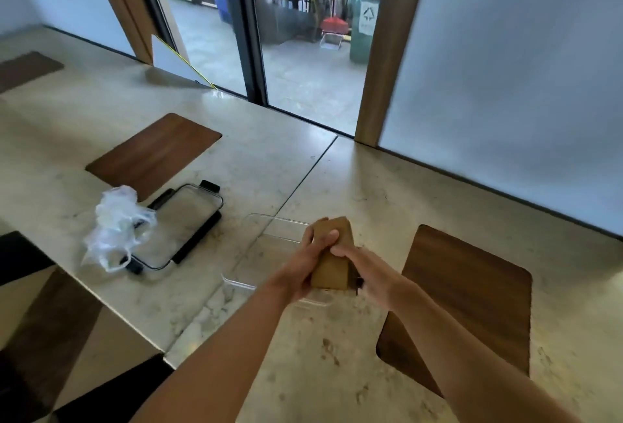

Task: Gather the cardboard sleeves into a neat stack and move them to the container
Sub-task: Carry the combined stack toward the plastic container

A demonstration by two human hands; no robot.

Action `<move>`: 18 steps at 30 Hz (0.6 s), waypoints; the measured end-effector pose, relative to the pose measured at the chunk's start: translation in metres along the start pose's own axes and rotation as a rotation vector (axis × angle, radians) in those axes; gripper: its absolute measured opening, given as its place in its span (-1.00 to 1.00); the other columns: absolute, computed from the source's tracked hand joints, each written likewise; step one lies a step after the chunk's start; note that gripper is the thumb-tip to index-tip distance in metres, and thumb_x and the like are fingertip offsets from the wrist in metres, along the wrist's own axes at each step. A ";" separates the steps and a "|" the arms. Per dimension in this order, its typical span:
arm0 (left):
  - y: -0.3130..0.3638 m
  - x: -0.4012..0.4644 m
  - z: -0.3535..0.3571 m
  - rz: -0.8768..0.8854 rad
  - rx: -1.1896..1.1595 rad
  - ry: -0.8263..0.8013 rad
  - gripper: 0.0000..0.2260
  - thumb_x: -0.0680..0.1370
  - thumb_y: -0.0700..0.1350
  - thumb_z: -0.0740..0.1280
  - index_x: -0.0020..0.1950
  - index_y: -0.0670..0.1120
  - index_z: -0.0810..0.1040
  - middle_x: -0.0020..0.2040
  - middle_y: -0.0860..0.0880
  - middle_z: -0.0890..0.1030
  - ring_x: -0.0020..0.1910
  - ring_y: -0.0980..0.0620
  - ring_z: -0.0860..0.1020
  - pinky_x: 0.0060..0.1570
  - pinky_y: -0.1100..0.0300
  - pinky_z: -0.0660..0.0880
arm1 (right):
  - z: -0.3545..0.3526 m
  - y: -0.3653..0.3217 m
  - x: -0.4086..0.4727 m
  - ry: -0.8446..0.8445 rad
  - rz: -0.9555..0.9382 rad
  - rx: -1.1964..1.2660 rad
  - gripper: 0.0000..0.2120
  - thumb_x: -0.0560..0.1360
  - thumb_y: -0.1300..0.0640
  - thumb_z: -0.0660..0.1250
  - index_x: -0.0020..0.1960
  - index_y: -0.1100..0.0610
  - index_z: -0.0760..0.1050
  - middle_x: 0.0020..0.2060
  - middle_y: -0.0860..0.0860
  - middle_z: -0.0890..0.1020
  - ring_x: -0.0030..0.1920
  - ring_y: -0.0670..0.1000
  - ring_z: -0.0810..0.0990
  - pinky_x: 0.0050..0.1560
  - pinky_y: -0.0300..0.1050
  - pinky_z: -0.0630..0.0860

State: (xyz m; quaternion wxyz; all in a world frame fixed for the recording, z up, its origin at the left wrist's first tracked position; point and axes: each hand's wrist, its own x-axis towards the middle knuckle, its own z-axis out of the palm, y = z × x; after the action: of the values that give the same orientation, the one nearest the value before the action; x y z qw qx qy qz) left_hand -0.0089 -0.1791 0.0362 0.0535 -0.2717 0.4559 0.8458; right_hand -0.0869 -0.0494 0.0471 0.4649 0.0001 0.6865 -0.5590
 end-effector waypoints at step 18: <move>0.074 0.039 -0.187 0.067 0.371 0.522 -0.25 0.66 0.41 -0.13 0.50 -0.05 0.51 0.41 -0.10 0.59 0.38 -0.07 0.54 0.44 -0.08 0.40 | 0.146 0.004 0.109 -0.044 0.165 0.458 -0.48 0.27 0.07 0.51 0.17 0.24 0.53 -0.05 0.19 0.64 0.01 0.19 0.59 0.20 0.11 0.49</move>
State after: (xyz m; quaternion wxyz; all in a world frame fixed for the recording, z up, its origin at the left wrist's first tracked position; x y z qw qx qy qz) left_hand 0.0100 -0.3776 -0.0103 -0.0444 -0.4500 0.6094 0.6513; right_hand -0.0535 -0.2167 -0.0171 0.5118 0.1495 0.5291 -0.6601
